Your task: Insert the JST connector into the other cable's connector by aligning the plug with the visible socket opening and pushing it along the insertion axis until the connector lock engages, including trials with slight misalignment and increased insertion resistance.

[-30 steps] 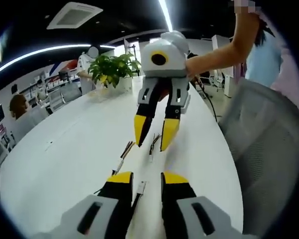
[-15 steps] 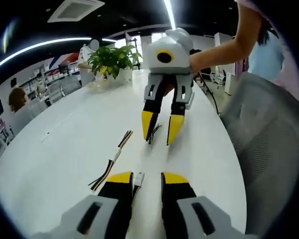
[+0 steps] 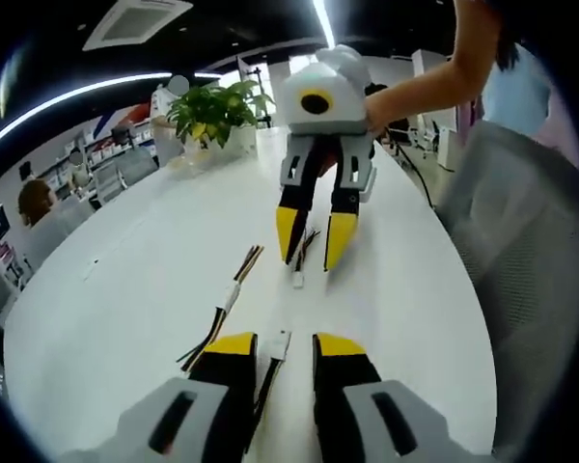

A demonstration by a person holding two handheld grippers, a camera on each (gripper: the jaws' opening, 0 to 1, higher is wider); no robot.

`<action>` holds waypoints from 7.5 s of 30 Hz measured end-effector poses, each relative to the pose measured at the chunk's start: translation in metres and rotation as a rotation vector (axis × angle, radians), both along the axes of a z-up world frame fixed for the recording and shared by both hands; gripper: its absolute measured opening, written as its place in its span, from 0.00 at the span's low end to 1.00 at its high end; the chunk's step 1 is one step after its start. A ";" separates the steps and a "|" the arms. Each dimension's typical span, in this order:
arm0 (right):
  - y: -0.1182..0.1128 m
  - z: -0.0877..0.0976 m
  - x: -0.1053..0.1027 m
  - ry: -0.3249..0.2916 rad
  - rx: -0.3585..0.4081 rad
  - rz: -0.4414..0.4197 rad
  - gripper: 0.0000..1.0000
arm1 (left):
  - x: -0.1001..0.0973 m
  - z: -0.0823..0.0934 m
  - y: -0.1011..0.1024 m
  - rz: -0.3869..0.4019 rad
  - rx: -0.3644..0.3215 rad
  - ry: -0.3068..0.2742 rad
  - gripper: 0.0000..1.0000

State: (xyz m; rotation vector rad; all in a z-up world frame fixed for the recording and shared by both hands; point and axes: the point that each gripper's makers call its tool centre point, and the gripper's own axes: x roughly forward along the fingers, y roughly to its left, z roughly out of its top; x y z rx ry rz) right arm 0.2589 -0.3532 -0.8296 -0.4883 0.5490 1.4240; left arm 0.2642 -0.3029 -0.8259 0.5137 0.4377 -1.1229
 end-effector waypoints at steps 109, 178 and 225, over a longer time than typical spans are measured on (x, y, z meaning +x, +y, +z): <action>0.015 0.018 0.025 -0.018 0.092 -0.073 0.03 | 0.016 0.021 -0.018 -0.107 -0.070 0.038 0.00; 0.024 0.021 0.023 0.006 0.099 -0.065 0.02 | 0.012 0.027 -0.032 -0.201 0.039 -0.039 0.00; 0.021 -0.015 0.030 0.041 0.074 -0.076 0.03 | 0.029 -0.017 -0.037 -0.222 0.055 0.004 0.00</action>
